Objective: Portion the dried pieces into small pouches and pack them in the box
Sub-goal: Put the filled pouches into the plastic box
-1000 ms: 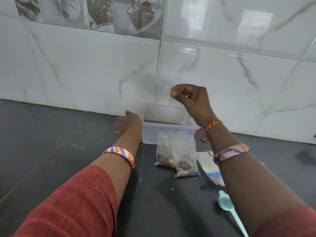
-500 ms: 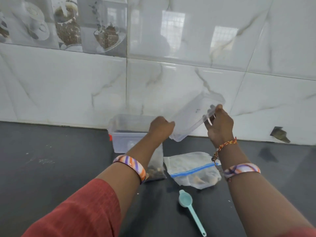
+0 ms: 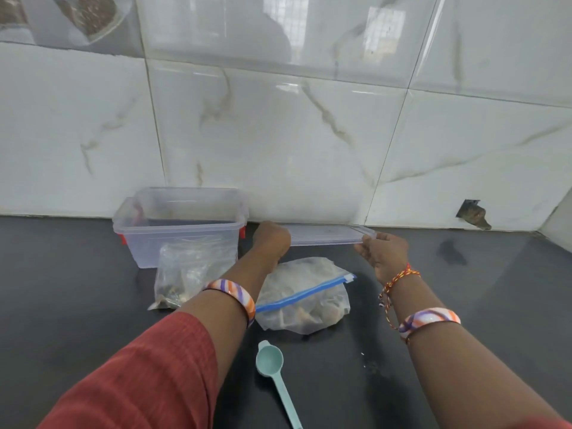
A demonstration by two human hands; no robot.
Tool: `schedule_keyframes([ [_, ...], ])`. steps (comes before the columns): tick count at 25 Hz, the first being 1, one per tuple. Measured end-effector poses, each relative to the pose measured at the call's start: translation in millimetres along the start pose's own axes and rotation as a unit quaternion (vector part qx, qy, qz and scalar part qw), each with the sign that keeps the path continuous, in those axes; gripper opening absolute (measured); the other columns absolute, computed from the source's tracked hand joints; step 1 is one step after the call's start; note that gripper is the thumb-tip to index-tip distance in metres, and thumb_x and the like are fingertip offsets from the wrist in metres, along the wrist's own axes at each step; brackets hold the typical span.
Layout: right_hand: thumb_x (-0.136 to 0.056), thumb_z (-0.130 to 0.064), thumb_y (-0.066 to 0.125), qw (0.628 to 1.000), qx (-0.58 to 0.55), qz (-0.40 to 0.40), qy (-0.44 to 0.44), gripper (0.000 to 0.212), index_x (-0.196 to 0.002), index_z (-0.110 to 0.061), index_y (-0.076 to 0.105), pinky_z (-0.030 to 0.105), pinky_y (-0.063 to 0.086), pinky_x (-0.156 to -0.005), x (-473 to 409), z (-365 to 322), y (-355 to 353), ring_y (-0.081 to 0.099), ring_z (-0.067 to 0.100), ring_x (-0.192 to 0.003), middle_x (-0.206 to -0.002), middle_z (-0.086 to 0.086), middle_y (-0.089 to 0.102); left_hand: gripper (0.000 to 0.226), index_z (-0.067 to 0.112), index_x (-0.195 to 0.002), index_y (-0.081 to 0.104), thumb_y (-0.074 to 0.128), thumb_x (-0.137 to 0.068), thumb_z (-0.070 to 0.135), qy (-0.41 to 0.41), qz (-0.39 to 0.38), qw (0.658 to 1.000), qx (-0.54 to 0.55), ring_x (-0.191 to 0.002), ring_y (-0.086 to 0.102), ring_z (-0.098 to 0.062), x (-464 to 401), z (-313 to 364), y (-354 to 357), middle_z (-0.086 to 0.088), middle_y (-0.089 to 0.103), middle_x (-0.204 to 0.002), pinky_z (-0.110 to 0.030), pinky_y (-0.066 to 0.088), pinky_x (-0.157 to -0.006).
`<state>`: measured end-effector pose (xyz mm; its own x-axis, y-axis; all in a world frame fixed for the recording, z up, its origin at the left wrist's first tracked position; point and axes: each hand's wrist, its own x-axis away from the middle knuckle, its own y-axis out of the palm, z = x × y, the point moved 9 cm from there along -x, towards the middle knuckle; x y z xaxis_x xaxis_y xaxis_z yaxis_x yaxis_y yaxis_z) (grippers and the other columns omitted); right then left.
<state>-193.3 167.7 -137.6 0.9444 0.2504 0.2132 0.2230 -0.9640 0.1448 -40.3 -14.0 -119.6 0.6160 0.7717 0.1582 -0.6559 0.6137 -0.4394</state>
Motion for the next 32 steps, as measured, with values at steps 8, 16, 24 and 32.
schedule_keyframes([
  [8,-0.083,-0.026,0.069,0.954,0.297,0.002,-0.031,0.032,-0.072,-0.006,0.046,0.039,0.052,-0.073,21,0,-11,0.056,0.027,-0.076,-0.084,0.015,0.054,0.028,0.009,-0.117,0.059,0.049,-0.092,0.014,0.059,-0.068,0.984,-0.155,-0.132,0.040,-0.032,30,9,10,-0.017,0.050,-0.135,-0.042,0.032,-0.112],
  [16,-0.083,-0.025,0.069,0.876,0.456,-0.153,0.047,0.035,-0.098,-0.003,0.046,0.025,0.044,-0.049,98,19,21,0.048,0.017,-0.060,-0.078,0.010,0.052,0.017,0.004,-0.093,0.065,0.054,-0.092,0.017,0.144,-0.062,0.972,-0.177,-0.098,0.061,-0.023,79,15,-11,-0.010,0.062,-0.098,-0.020,0.042,-0.066],
  [24,-0.082,0.003,0.062,0.973,0.156,-0.164,0.055,0.016,-0.080,-0.012,0.055,0.035,0.057,-0.050,110,-7,28,0.065,0.022,-0.064,-0.088,0.011,0.063,0.041,0.006,-0.127,0.049,0.053,-0.092,0.026,0.122,0.048,0.981,-0.141,-0.119,0.050,-0.029,93,-5,-63,-0.014,0.052,-0.130,-0.031,0.039,-0.096],
  [32,-0.089,-0.003,0.058,0.974,0.017,-0.222,-0.031,0.011,-0.081,-0.010,0.054,0.027,0.057,-0.045,142,-73,93,0.063,0.014,-0.054,-0.081,0.006,0.059,0.044,0.018,-0.131,0.046,0.060,-0.090,0.014,0.086,0.043,0.921,0.379,-0.092,0.058,-0.026,86,1,-133,-0.011,0.055,-0.118,-0.033,0.054,-0.074],
])
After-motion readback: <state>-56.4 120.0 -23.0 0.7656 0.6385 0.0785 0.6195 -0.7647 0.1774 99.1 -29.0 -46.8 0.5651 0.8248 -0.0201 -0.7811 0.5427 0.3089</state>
